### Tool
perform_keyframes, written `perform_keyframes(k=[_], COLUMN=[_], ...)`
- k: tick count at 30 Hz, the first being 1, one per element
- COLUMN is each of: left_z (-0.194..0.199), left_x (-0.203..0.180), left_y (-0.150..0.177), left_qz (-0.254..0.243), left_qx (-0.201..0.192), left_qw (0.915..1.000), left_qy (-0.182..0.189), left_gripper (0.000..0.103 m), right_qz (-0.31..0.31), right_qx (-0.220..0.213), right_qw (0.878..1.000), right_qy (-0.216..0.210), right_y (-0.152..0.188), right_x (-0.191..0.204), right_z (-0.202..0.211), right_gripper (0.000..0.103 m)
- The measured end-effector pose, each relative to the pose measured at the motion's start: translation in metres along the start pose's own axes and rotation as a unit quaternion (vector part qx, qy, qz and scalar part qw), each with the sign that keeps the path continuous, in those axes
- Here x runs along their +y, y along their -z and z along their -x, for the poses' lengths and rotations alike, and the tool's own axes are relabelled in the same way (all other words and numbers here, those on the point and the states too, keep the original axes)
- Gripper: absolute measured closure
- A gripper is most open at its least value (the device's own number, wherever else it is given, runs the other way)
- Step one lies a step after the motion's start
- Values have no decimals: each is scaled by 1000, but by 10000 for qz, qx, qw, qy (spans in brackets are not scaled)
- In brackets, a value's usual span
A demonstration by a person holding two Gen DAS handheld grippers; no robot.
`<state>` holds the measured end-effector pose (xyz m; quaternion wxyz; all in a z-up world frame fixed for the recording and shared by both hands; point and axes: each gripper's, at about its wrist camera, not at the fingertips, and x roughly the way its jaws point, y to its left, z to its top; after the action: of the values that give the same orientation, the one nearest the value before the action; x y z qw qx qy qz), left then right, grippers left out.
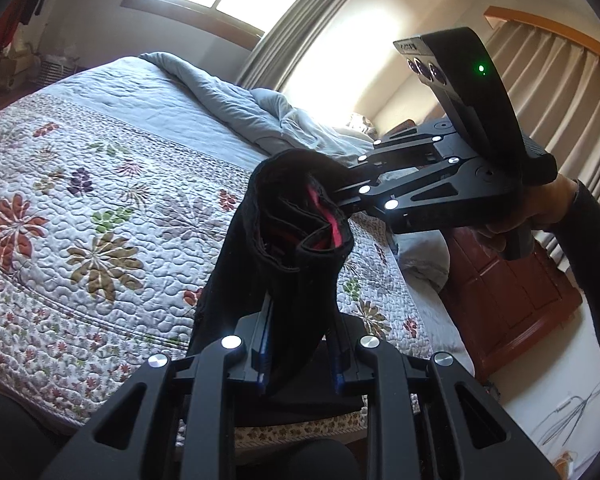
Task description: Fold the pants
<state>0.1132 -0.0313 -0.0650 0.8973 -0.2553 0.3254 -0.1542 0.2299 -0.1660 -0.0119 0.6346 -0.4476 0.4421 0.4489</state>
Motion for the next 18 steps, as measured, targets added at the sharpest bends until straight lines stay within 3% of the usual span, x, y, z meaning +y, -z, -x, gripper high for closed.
perform_keyframes(k=[18], left_z=[-65], left_x=[-63], left_y=[33], left_qz=[-616], left_qx=[440], left_qw=[9969], left_qy=[196], left_gripper=[81], right_qz=[-260], right_qx=[-10], right_qw=[9994], right_qy=[238], right_y=[97], right_x=[-18], right_z=[-18], right_gripper=[82])
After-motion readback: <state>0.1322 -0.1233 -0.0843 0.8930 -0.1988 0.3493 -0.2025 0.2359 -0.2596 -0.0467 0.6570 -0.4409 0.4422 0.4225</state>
